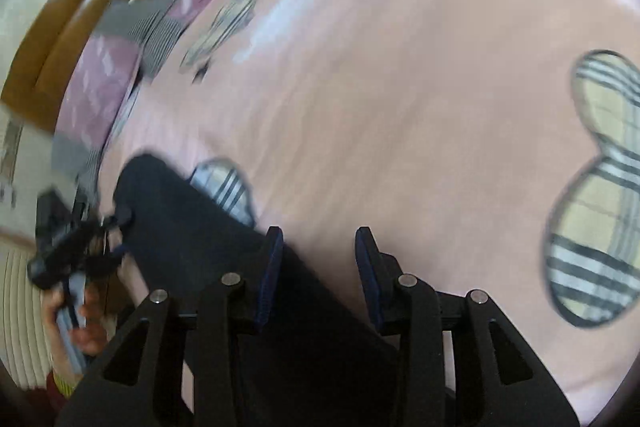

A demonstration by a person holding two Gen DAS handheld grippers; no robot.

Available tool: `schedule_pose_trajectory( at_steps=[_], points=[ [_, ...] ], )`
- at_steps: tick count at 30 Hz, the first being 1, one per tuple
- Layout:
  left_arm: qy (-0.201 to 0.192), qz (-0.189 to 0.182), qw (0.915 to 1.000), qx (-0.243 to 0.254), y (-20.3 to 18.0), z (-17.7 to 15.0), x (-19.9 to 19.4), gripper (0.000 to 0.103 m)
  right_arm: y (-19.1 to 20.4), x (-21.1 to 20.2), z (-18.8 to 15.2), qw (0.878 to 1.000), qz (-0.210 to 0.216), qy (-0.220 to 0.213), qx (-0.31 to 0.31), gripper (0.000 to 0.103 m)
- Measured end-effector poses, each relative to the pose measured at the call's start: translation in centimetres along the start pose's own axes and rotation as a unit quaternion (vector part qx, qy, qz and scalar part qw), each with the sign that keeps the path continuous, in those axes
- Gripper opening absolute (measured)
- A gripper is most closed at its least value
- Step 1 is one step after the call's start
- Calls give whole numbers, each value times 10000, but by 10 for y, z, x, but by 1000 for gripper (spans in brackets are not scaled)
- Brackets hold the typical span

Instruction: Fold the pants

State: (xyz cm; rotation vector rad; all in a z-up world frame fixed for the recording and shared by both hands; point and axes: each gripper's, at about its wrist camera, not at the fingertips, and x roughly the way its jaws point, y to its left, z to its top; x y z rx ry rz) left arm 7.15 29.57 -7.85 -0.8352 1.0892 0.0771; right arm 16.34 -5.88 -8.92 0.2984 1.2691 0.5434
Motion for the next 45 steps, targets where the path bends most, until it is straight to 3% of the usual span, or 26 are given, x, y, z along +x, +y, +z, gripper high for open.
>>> schedule_pose_trajectory(
  at_steps=[3,6,8,9,11,16,20,24,31,34,37,40,45],
  points=[
    [-147,-138,9997,108,2,-2,2,61,22,23,-5,9964,-243,490,-651,39],
    [-175,-256,9991,290,0,-1,9,43,41,37,-5,9890,-485,732,-1191,40],
    [-135,-483,9981,365,1,0,12,27,47,40,-6,9850,-564,844,-1394,29],
    [-115,-578,9975,386,1,0,14,24,50,41,-8,9840,-500,910,-1448,19],
    [-162,-871,9952,425,3,-1,8,17,55,40,-13,9817,-544,911,-1583,15],
    [-663,-1870,9754,959,11,-14,-52,17,71,1,-24,9880,-437,179,-1468,12],
    [-731,-2185,9620,1467,21,-26,-79,17,85,-34,-30,9876,-393,-627,-1388,12],
    [-523,-1985,9665,1540,32,-21,-58,17,97,-12,-31,9819,-816,-914,-1443,11],
    [-273,-856,9766,1953,31,-28,-18,17,91,46,-34,9730,-1673,-786,-1380,11],
    [-346,-454,9747,2162,21,-31,-25,25,89,41,-40,9654,-1976,-867,-1462,21],
    [-544,-248,9724,2256,16,-34,-49,34,86,12,-42,9718,-1784,-1108,-1072,31],
    [-881,-360,9722,2141,17,-34,-85,58,77,-32,-58,9788,-1265,-1479,-637,47],
    [-1033,-744,9687,2131,1,-31,-108,61,56,-81,-103,9788,-833,-1868,-23,53]
  ],
)
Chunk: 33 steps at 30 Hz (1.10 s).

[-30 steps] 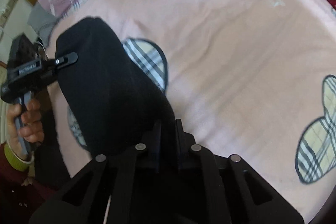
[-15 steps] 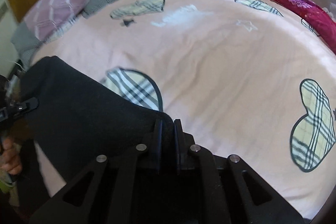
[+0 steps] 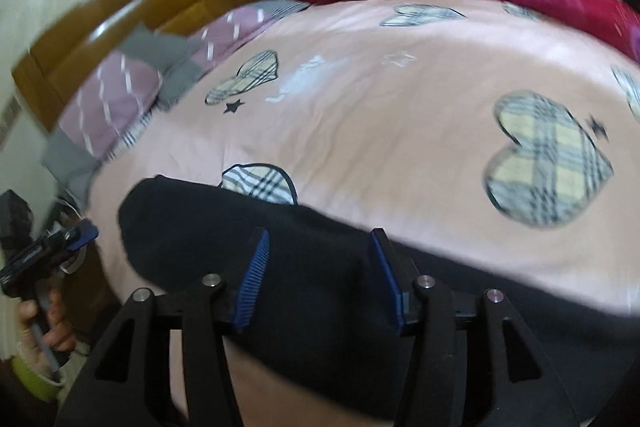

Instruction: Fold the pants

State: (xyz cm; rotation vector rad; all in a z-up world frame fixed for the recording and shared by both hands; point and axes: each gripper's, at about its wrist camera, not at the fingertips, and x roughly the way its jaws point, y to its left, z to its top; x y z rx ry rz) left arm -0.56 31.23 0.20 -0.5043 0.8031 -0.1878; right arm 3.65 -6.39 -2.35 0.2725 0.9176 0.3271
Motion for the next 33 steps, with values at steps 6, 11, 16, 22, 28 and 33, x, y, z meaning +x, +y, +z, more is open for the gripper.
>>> schedule_pose_trajectory(
  at_steps=[6,11,16,22,28,33],
  points=[
    [448,-395,9968,537,-66,2,31,64,-39,-53,-52,9961,-169,-174,844,54],
    [1061,-838,9823,1293,-139,-12,74,64,-82,-94,-99,9844,-539,-360,1635,54],
    [1707,-1215,9590,1908,-210,-36,114,66,-118,-124,-134,9682,-918,-538,2263,55],
    [2402,-1595,9202,2648,-293,-68,159,70,-159,-150,-155,9428,-1161,-896,2994,68],
    [2897,-1839,8820,3229,-366,-97,194,71,-198,-160,-168,9123,-1325,-1081,3721,69],
    [3420,-2063,8442,3575,-414,-123,224,74,-218,-160,-174,8873,-1098,-1298,4287,69]
  ],
)
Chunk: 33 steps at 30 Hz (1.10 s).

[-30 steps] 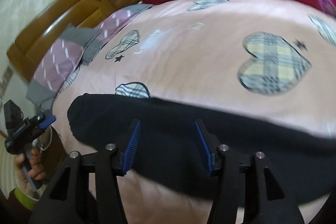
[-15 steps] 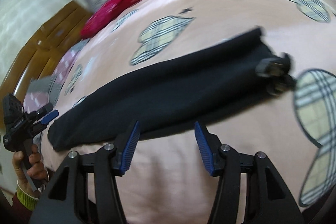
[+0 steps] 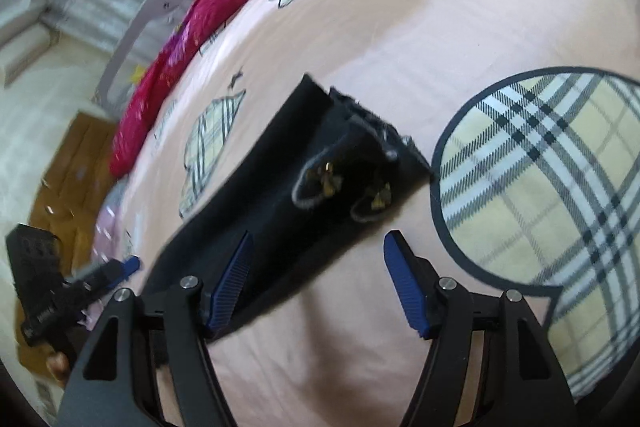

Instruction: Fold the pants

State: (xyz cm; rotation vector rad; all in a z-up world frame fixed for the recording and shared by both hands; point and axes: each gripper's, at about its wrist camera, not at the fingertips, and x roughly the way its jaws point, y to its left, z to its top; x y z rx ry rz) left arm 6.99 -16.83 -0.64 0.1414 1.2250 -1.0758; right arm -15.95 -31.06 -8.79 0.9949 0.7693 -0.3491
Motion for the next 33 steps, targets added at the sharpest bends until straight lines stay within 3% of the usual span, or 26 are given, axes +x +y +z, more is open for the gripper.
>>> schedule_pose_trajectory(
  at_steps=[4,5,6,9,11,15,20,21,22,23,26,33],
  points=[
    [466,-153,9985,249,-18,24,42,74,-8,9,5,9990,220,-85,382,67],
    [553,-216,9979,269,-20,29,49,74,-11,11,6,9985,303,-86,457,46],
    [662,-312,9968,308,-25,36,60,74,-15,13,8,9981,343,-60,501,12],
    [885,-477,9939,449,-39,52,87,74,-37,17,7,9916,838,64,987,10],
    [1090,-619,9907,520,-47,60,107,74,-48,7,6,9898,1022,-60,995,10],
    [1602,-901,9811,601,-66,75,153,72,-52,3,1,9896,1193,-75,806,10],
    [1876,-863,9746,862,-83,88,196,64,-52,3,0,9907,1258,-55,508,10],
    [1864,-870,9743,915,-86,90,199,61,-51,3,0,9911,1254,-51,437,10],
    [1831,-794,9741,1067,-91,90,202,46,-50,4,0,9913,1255,-54,385,10],
    [1817,-751,9729,1220,-95,89,203,25,-49,7,2,9914,1259,-60,355,10],
    [1723,-957,9731,1189,-95,84,199,11,-50,6,0,9914,1280,-80,267,10],
    [947,-1543,9786,982,-96,80,140,6,-23,-10,4,9857,1667,-183,-166,10]
  ],
)
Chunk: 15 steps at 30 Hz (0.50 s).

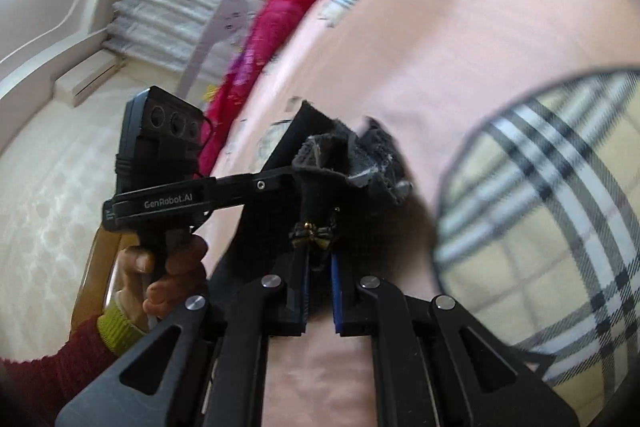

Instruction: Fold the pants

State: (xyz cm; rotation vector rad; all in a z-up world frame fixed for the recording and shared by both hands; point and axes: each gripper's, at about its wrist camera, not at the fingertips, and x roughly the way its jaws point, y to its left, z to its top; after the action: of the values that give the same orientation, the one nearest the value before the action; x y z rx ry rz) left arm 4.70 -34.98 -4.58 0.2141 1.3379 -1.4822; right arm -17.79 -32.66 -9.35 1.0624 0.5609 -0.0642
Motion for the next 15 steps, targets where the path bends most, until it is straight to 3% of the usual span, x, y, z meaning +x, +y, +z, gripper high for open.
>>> schedule_pose_trajectory(
  at_steps=[8,15],
  points=[
    [-830,-84,9965,-12,-15,-36,-94,5,77,8,-1,9904,1046,211,-879,10],
    [-1279,-57,9906,-473,14,-95,-138,3,115,51,-22,9748,1495,940,-1361,10]
  ],
)
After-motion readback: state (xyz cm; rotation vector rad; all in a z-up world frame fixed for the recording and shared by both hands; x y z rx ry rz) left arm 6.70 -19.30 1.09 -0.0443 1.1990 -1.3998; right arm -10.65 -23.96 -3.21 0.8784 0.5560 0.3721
